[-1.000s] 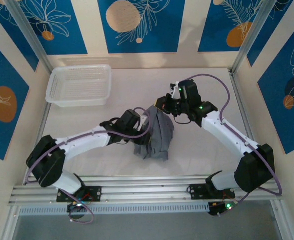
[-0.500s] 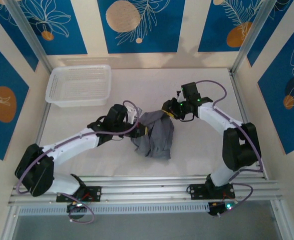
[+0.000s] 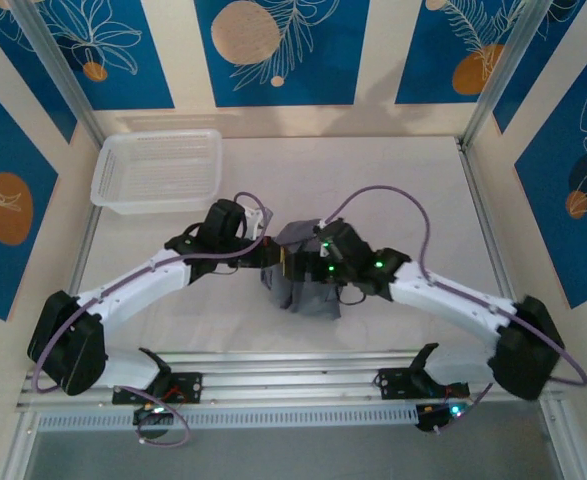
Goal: Fold the inside-out t-shirt
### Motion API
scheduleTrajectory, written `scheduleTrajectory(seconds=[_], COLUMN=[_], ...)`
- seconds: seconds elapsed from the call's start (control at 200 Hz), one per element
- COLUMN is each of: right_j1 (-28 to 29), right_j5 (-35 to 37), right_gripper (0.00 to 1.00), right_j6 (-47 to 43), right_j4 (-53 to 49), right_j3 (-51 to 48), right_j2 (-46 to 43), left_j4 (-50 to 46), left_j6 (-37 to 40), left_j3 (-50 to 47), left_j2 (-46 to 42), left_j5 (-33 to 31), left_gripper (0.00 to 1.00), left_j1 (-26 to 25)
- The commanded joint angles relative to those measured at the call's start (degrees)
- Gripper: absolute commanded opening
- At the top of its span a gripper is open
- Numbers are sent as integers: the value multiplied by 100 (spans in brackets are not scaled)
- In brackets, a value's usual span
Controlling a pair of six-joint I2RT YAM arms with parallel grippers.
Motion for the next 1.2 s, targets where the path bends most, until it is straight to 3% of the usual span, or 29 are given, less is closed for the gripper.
scheduleTrajectory(seconds=[0.0, 0.065, 0.105, 0.145, 0.23, 0.275, 0.355, 0.48, 0.54, 0.62, 0.665, 0.78, 0.845, 0.915, 1.01, 1.085, 1.195], right_j1=[112, 64, 6, -64, -202, -279, -576, -1317, -1629, -1873, -1945, -2056, -2064, -2074, -2092, -2083, -2050], right_j5=[2043, 2258, 2131, 1907, 1222, 809, -533, -3090, -3689, -4234, -4443, -4574, -4490, -4366, -4303, -4361, -4358], right_gripper=[94, 90, 81, 64, 17, 0, 0, 0, 0, 0, 0, 0, 0, 0, 0, 0, 0], right_j6=[495, 459, 372, 271, 29, -61, -268, 129, 433, 462, 437, 437, 333, 210, 166, 163, 189], right_j4=[-834, -853, -782, -683, -436, -265, 498, 2885, 3519, 3606, 3602, 3571, 3374, 3123, 2995, 2961, 2941], right_j3=[612, 775, 824, 837, 714, 542, -45, -1472, -1837, -1912, -1898, -1834, -1721, -1586, -1470, -1377, -1321], right_j2=[631, 888, 984, 1023, 870, 656, 1, -1324, -1765, -2047, -2094, -2071, -2005, -1899, -1763, -1658, -1625], left_j4=[-230, -306, -360, -461, -721, -821, -850, -511, -181, 122, 153, -216, -341, -331, -325, -204, -147], left_j6=[155, 168, 198, 229, 245, 224, 208, 281, 203, 59, 55, 430, 821, 1326, 2139, 2437, 2623], left_j3=[216, 209, 207, 207, 161, 75, -219, -767, -996, -1165, -1180, -1000, -881, -747, -506, -281, 141], left_j2=[-217, -323, -376, -412, -457, -460, -393, 199, 470, 587, 489, -177, -706, -1216, -1574, -1501, -993], left_j5=[-116, -224, -261, -340, -580, -726, -1055, -1138, -917, -654, -610, -846, -891, -860, -1191, -1097, -993], left_gripper=[0, 0, 0, 0, 0, 0, 0, 0, 0, 0, 7, 43, 53, 59, 60, 60, 60], left_j1=[68, 79, 92, 117, 235, 355, 618, 1057, 1105, 1105, 1105, 1104, 1081, 817, -33, -497, -784])
